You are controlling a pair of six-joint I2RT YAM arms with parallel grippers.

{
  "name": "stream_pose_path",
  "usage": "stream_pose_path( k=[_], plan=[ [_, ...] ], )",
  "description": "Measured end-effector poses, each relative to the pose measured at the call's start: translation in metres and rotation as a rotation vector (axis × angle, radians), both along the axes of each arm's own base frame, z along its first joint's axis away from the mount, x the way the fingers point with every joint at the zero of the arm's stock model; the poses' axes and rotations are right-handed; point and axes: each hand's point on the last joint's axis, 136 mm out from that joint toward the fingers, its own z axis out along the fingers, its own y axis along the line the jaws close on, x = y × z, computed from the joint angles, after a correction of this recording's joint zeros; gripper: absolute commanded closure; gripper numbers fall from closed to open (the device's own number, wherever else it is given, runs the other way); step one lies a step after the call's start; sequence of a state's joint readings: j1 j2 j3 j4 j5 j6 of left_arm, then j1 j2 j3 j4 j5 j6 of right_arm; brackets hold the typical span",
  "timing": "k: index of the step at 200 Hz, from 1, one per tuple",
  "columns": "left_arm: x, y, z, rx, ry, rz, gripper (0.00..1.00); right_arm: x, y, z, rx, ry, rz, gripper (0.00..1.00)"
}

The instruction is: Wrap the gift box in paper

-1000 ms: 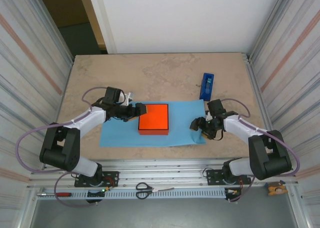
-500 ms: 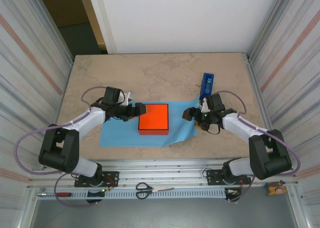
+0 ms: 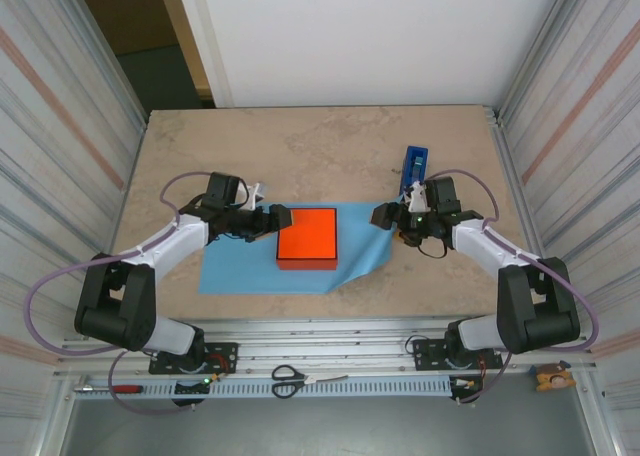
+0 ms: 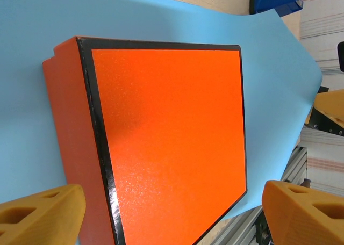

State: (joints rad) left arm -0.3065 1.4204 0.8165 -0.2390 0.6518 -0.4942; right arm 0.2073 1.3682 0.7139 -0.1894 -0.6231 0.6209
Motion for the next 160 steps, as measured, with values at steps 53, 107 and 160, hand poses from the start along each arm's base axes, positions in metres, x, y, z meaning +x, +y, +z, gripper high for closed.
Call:
stream_pose_path(
  k=[53,107,160],
  plan=[
    [0.000,0.000,0.004,-0.001,-0.004,0.000,0.15,-0.010,-0.011,-0.011,-0.064,0.060,-0.035,0.47],
    [0.000,0.000,0.005,0.000,0.001,-0.001,0.16,-0.020,-0.006,-0.001,0.014,0.030,-0.012,0.43],
    [0.000,0.000,0.008,-0.003,-0.007,0.000,0.16,-0.016,0.003,0.016,0.075,-0.027,0.018,0.28]
  ],
)
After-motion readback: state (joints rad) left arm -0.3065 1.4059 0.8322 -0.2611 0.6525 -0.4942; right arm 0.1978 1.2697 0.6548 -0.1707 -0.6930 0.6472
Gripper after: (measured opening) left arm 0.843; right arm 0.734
